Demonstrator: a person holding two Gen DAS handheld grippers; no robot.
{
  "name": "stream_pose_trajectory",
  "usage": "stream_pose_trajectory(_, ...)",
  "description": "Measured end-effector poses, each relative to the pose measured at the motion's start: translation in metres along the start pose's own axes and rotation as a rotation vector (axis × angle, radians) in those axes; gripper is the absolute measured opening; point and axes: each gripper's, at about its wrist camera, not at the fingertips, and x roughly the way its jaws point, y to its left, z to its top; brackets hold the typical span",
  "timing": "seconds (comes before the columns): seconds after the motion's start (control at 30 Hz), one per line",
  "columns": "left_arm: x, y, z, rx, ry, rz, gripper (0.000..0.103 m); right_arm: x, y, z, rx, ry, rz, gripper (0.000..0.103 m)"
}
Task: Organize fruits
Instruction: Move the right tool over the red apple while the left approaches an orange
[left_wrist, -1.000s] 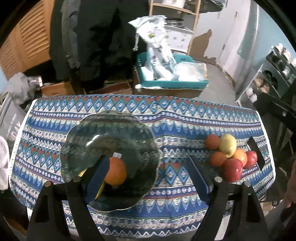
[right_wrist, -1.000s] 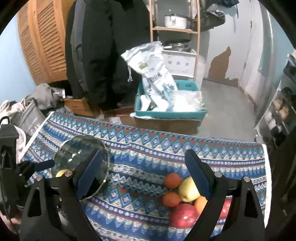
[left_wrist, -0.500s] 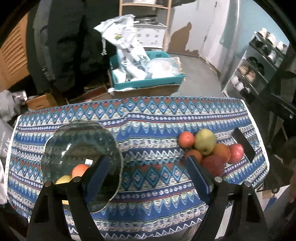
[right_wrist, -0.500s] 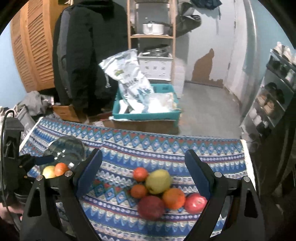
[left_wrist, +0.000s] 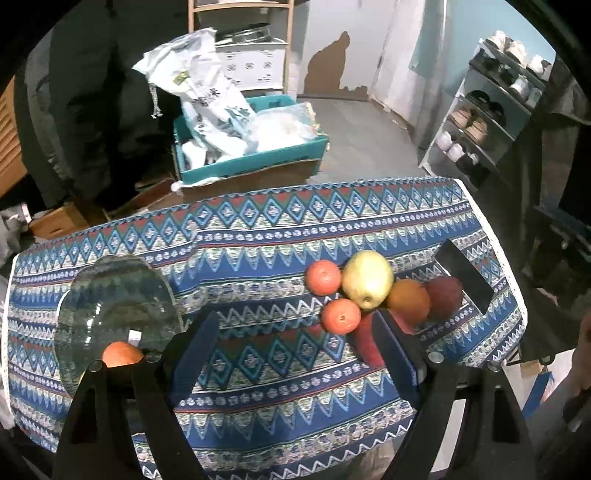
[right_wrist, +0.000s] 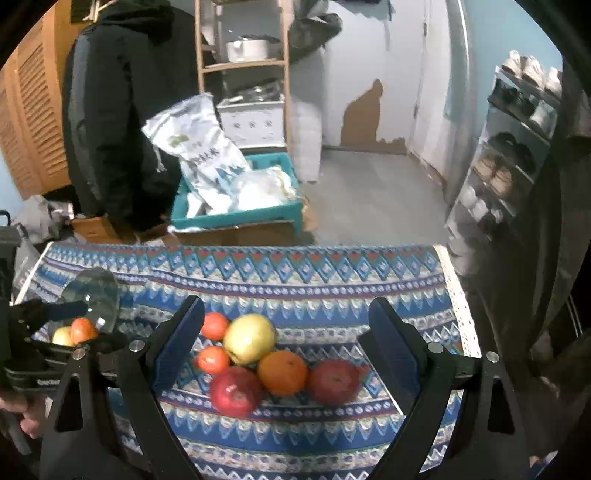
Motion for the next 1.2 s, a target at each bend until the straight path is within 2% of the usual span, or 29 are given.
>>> stream_pose_trajectory(0.3, 0.03, -0.011, 0.0, 0.006, 0.027, -0.002, 0.086, 0.027, -0.034, -0.025, 0.041, 0.091, -0.036, 0.09)
stream_pose_trajectory(0.6, 0.064, -0.01, -0.005, -0.018, 0.076, -0.012, 0.086, 0.078, -0.064, -0.067, 0.099, 0.265, -0.048, 0.09)
stream_pose_trajectory(0.93, 0.097, -0.005, -0.01, -0.061, 0.146, -0.029, 0.086, 0.116, -0.061, -0.097, 0.029, 0.41, -0.034, 0.09)
stream_pose_trajectory(1.2, 0.123, -0.005, -0.012, -0.082, 0.196, -0.047, 0.086, 0.139, -0.058, -0.105, -0.007, 0.453, -0.028, 0.087)
